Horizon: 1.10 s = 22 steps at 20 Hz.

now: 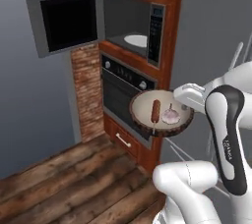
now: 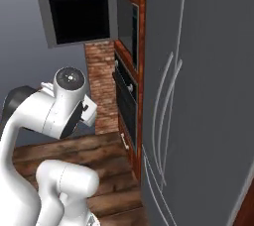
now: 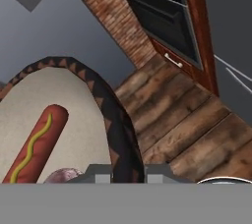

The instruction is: Place the bowl containing the hot dog and garlic in the microwave. Close the microwave door and press the start button to microwave the meal.

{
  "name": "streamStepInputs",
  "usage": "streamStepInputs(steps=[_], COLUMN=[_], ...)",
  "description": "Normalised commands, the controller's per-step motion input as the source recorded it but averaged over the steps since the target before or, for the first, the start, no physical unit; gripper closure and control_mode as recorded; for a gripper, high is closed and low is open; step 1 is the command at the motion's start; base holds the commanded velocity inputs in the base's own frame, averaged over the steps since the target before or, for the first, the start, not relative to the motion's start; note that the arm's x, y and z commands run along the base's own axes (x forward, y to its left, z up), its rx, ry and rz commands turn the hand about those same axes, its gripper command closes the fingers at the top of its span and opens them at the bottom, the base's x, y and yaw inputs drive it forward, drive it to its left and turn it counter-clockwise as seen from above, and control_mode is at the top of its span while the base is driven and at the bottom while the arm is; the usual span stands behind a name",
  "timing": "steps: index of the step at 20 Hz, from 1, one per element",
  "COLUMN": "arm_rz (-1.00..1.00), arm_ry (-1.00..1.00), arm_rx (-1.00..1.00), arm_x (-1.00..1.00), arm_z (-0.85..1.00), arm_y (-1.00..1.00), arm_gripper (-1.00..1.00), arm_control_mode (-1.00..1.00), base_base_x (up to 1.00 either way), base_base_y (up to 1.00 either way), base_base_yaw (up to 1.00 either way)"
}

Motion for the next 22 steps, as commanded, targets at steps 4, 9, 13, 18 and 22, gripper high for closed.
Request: streamStepInputs(steps=[4, 9, 13, 18, 22], arm_rz=[0.00, 0.00, 0.00, 0.00, 0.00], arm_ry=[0.00, 0.00, 0.00, 0.00, 0.00], arm_rx=[0.00, 0.00, 0.00, 0.00, 0.00], arm_x=[0.00, 0.00, 0.00, 0.00, 0.00], arm_z=[0.00, 0.00, 0.00, 0.00, 0.00], arm_y=[0.00, 0.00, 0.00, 0.00, 0.00], arm_gripper=[1.00, 1.00, 1.00, 1.00, 1.00], arm_control_mode=[1.00, 1.00, 1.00, 1.00, 1.00], base_base_x=[0.73, 0.73, 0.66, 0.44, 0.27], base_base_y=[0.65, 0.70, 0.70, 0.57, 0.58], base_base_yaw=[-0.42, -0.42, -0.38, -0.33, -0.29])
